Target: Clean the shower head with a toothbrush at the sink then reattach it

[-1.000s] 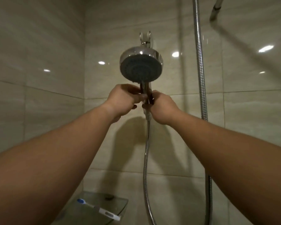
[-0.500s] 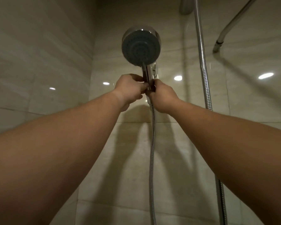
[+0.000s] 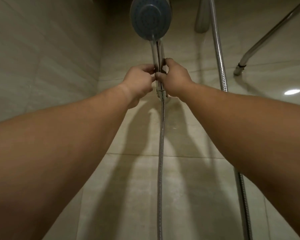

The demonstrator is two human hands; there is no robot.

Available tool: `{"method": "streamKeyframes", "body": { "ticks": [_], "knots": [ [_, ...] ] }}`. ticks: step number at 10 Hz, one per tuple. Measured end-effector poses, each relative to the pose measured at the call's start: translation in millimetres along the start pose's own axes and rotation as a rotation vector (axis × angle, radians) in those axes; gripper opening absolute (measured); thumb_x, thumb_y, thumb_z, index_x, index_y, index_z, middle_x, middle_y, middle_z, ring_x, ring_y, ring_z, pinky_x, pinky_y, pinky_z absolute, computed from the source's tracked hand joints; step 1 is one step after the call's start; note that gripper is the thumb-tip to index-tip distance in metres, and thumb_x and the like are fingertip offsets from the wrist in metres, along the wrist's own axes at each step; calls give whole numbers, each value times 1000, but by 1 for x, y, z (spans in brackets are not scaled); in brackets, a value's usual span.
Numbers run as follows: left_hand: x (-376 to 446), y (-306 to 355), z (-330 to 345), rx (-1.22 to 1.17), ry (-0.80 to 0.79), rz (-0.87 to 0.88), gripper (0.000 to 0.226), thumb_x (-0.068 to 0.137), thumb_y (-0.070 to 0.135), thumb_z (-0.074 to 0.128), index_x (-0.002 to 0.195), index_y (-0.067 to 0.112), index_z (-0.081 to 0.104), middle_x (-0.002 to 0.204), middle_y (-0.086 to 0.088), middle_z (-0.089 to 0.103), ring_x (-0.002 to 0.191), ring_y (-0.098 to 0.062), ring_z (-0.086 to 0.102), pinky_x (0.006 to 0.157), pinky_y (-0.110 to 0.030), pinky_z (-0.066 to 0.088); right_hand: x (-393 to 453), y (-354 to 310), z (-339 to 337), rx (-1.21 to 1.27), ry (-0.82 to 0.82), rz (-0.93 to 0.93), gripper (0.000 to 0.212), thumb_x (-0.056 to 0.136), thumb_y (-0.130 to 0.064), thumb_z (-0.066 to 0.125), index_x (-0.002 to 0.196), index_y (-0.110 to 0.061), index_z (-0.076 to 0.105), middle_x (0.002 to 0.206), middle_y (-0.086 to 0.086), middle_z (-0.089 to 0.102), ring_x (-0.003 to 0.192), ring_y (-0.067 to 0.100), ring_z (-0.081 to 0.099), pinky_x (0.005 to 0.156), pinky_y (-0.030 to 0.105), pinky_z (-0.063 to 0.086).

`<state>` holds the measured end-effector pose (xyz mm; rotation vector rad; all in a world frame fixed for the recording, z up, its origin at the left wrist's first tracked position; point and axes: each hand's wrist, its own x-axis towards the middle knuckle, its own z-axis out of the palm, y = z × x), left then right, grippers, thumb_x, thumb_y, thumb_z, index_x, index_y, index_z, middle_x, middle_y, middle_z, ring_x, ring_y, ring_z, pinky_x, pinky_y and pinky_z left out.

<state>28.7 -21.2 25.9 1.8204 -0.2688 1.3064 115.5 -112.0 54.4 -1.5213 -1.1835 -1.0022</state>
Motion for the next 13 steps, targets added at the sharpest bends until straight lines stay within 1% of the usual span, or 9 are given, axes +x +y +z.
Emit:
{"method": "streamKeyframes", "body": {
  "ticks": [1, 2, 3, 5, 7, 9, 10, 11, 13],
  "knots": [
    [9, 6, 2, -7, 9, 8, 48, 99, -10, 36, 101, 30, 64, 120, 9, 65, 109, -10, 61, 100, -40, 50, 14, -7, -2, -1, 29, 15, 30, 95, -25, 59, 124, -21, 53, 101, 0, 62, 86, 19, 62, 65, 27, 50],
    [15, 6, 3, 7, 8, 4, 54, 98, -12, 36, 136, 19, 58, 100, 15, 61, 83, -8, 54, 85, -37, 45, 19, -10, -2, 37, 41, 41, 29, 94, -27, 59, 122, -22, 54, 105, 3, 68, 93, 23, 67, 81, 40, 57],
    [18, 5, -1, 44, -8, -2, 63, 98, -12, 37, 153, 17, 45, 113, 12, 59, 80, -4, 52, 85, -36, 46, 25, -12, -1, 84, 42, 52, 26, 95, -26, 58, 121, -24, 53, 103, 3, 68, 89, 21, 69, 80, 41, 58],
    [23, 4, -5, 56, -41, -19, 65, 98, -14, 34, 153, 19, 44, 112, 16, 58, 93, 0, 58, 87, -30, 45, 34, -11, -1, -28, 20, 16, 31, 96, -25, 57, 127, -23, 53, 102, -3, 59, 91, 18, 60, 71, 26, 46],
    [22, -8, 1, 118, -88, -35, 60, 102, -7, 41, 157, 19, 39, 91, 15, 55, 78, -2, 51, 66, -23, 39, 31, 2, 5, -3, -41, 87, 37, 93, -28, 63, 126, -18, 52, 110, 7, 66, 98, 26, 67, 86, 42, 56],
    [16, -21, 5, 18, -102, -9, 65, 99, -13, 38, 154, 22, 41, 119, 20, 61, 74, 5, 55, 67, -23, 39, 30, 17, 5, -71, -13, 66, 37, 97, -28, 58, 131, -15, 49, 106, -1, 53, 93, 16, 54, 75, 25, 42],
    [16, -26, 5, 19, -97, -12, 67, 98, -14, 36, 154, 24, 42, 98, 24, 59, 77, 0, 48, 66, -24, 36, 30, 15, 7, -98, -25, 66, 38, 97, -28, 58, 131, -15, 50, 109, 0, 56, 95, 17, 55, 75, 26, 41],
    [14, -24, 3, 38, -139, -25, 67, 99, -12, 39, 154, 25, 41, 119, 17, 59, 77, 1, 52, 60, -19, 40, 32, 15, 8, -119, -46, 89, 38, 97, -29, 58, 131, -15, 50, 114, 1, 58, 99, 17, 56, 77, 26, 40],
    [-10, -27, 1, 164, -109, -30, 61, 101, -3, 49, 157, 20, 37, 150, 1, 48, 122, -17, 56, 82, -19, 47, 16, 9, 13, -243, -79, 173, 34, 95, -26, 61, 126, -11, 58, 117, 7, 65, 107, 25, 62, 87, 32, 50]
  ]
}}
